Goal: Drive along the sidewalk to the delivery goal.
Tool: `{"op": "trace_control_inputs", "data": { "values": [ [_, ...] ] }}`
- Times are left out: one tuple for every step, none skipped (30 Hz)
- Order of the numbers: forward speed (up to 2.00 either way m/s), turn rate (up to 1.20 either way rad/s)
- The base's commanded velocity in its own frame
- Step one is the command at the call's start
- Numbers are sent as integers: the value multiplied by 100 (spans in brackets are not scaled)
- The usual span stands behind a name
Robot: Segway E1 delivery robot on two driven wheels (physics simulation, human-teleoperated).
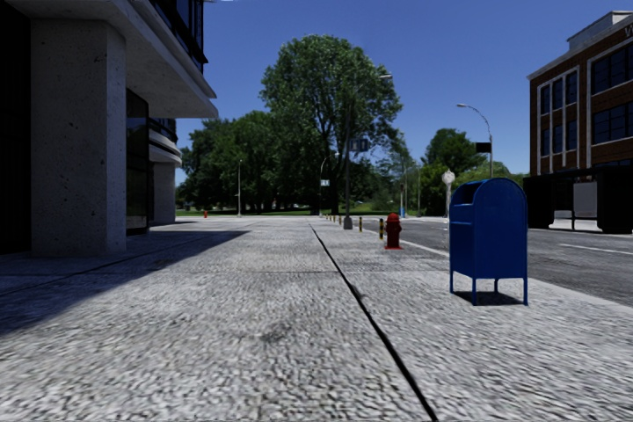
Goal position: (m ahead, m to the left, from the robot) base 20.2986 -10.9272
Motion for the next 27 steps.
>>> {"op": "trace_control_inputs", "data": {
  "values": [
    [200,39],
    [200,39],
    [200,39],
    [200,39],
    [200,36],
    [200,36],
    [200,28],
    [200,21],
    [200,12],
    [200,12],
    [200,6],
    [200,3],
    [200,2],
    [200,2],
    [200,0],
    [200,0],
    [200,0],
    [200,0],
    [200,0],
    [200,0],
    [200,0],
    [200,0],
    [200,0],
    [200,13],
    [200,30],
    [200,30],
    [200,42]
  ]
}}
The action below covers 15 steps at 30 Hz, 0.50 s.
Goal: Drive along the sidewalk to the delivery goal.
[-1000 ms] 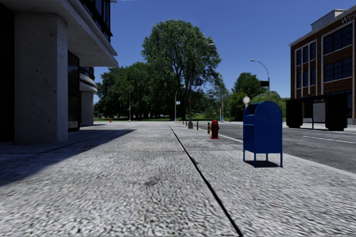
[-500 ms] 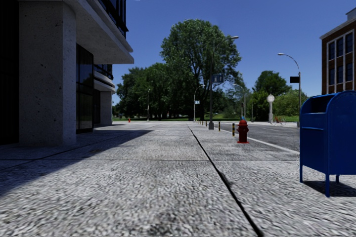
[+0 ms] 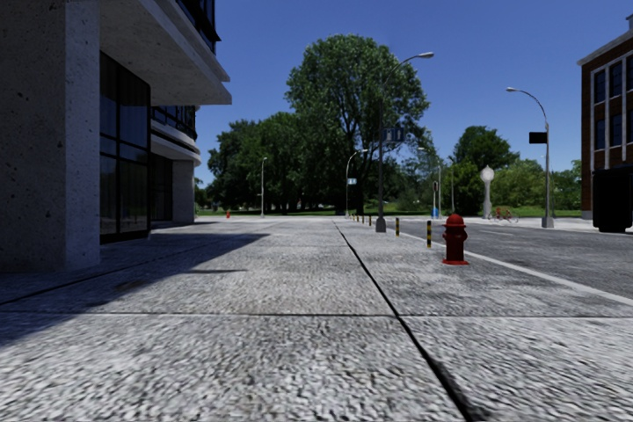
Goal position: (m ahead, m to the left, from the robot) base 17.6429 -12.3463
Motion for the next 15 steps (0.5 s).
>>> {"op": "trace_control_inputs", "data": {
  "values": [
    [200,45],
    [200,45],
    [200,45],
    [200,45],
    [200,45],
    [200,45],
    [200,45],
    [200,45],
    [200,45],
    [200,45],
    [200,40],
    [200,40],
    [200,35],
    [200,26],
    [200,26]
  ]
}}
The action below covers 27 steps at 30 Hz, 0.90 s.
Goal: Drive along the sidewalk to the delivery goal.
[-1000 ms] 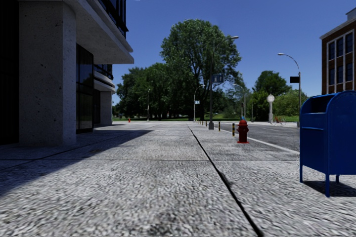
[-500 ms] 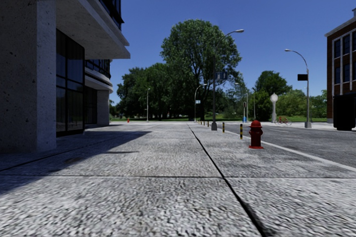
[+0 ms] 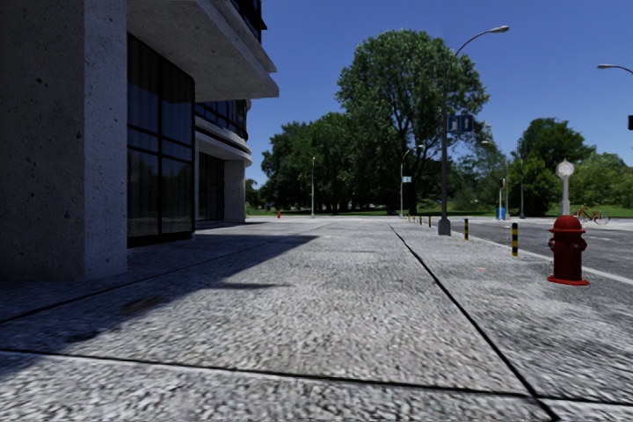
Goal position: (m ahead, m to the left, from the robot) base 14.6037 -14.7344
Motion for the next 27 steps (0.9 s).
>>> {"op": "trace_control_inputs", "data": {
  "values": [
    [200,12],
    [200,2],
    [200,0],
    [200,0],
    [200,0],
    [200,0],
    [200,0],
    [200,0],
    [200,0],
    [200,0],
    [200,0],
    [200,0],
    [200,0],
    [200,0],
    [200,0],
    [200,0],
    [200,0],
    [200,0],
    [200,0],
    [200,0],
    [200,0],
    [200,0],
    [200,0],
    [200,0],
    [200,0],
    [200,0],
    [200,0]
  ]
}}
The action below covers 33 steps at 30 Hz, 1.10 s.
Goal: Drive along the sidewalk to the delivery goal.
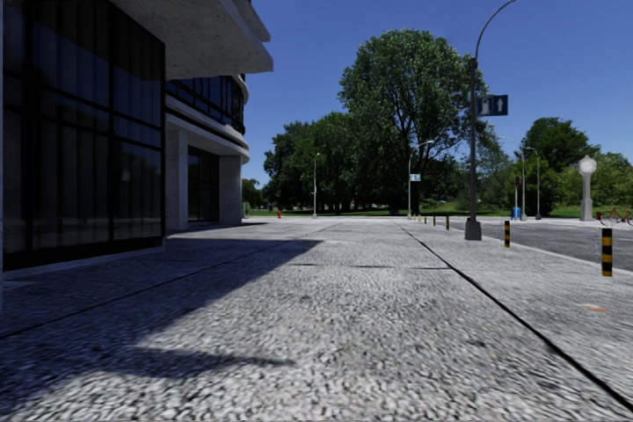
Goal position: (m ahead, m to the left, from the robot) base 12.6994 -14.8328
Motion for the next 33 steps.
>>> {"op": "trace_control_inputs", "data": {
  "values": [
    [200,0],
    [200,0],
    [200,0],
    [200,0],
    [200,0],
    [200,0],
    [200,0],
    [200,0],
    [200,0],
    [200,0],
    [200,0],
    [200,0],
    [200,0],
    [200,0],
    [200,0],
    [200,0],
    [200,0],
    [200,0],
    [200,0],
    [200,0],
    [200,0],
    [200,0],
    [200,0],
    [200,0],
    [200,0],
    [200,0],
    [200,0],
    [200,0],
    [200,0],
    [200,0],
    [200,0],
    [200,0],
    [200,0]
  ]
}}
